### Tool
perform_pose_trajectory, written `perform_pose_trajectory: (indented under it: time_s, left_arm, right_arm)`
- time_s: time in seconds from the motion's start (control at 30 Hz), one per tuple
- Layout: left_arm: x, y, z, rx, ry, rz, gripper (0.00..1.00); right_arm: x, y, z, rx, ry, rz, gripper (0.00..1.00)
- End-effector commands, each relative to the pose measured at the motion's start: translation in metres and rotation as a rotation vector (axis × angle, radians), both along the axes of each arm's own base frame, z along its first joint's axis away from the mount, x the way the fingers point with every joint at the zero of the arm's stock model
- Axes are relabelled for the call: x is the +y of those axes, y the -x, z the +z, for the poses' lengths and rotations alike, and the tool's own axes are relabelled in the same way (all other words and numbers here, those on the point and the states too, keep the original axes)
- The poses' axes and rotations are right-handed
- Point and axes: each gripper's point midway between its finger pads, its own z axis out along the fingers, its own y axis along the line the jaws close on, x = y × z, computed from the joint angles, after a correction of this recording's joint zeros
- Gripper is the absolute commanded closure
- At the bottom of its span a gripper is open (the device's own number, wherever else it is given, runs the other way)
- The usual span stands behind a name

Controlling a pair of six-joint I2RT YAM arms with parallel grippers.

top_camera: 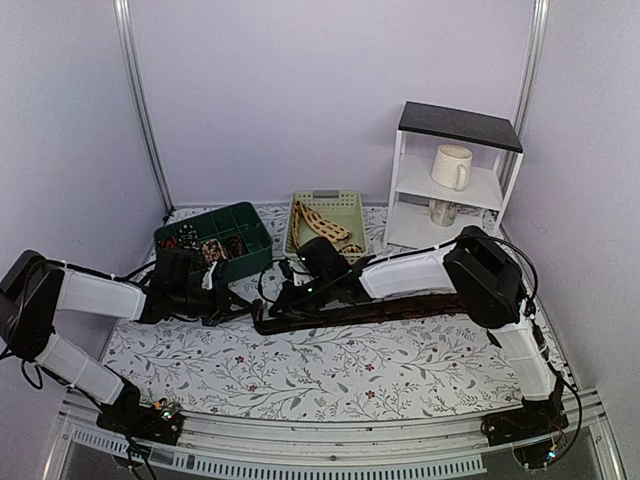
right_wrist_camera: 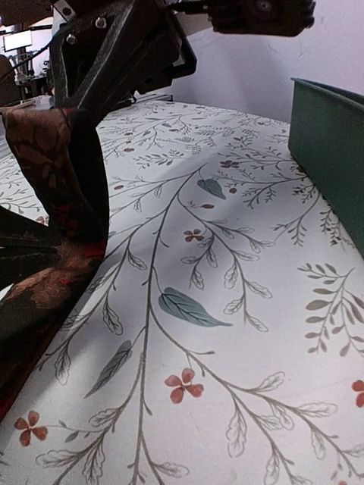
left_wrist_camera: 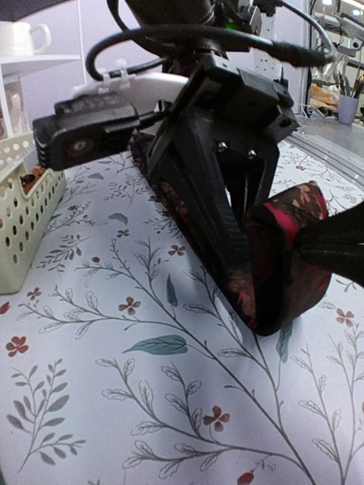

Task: Roll the ties
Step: Smooth out the tie at the center of the board.

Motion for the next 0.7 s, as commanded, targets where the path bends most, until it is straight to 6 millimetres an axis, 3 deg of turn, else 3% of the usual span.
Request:
perform_pose_trajectory:
  time_s: [0.0,0.3,0.43,0.67]
  left_arm:
    - [-0.011,-0.005,0.009,-0.034,0.011,-0.024,1.0]
    - [-0.022,-0.005,0.005,-0.029,0.005,-0.044,1.0]
    - [-0.028,-0.008,0.004,-0.033,0.001,-0.052,1.0]
    - [-0.039,-0.009,-0.006,-0.024,-0.02,-0.073,1.0]
  right_arm:
    - [-0.008,-0.009,0.039,-0.061,-0.04,-0.032,0.97]
    - [-0.041,-0.019,0.059,-0.103,-0.032,-0.122,0.89]
    - [-0.041,-0.014,0.065,-0.088,-0.059,-0.11,0.82]
    - [-0.034,-0.009,0.055,-0.043,-0.074,-0.092,0.75]
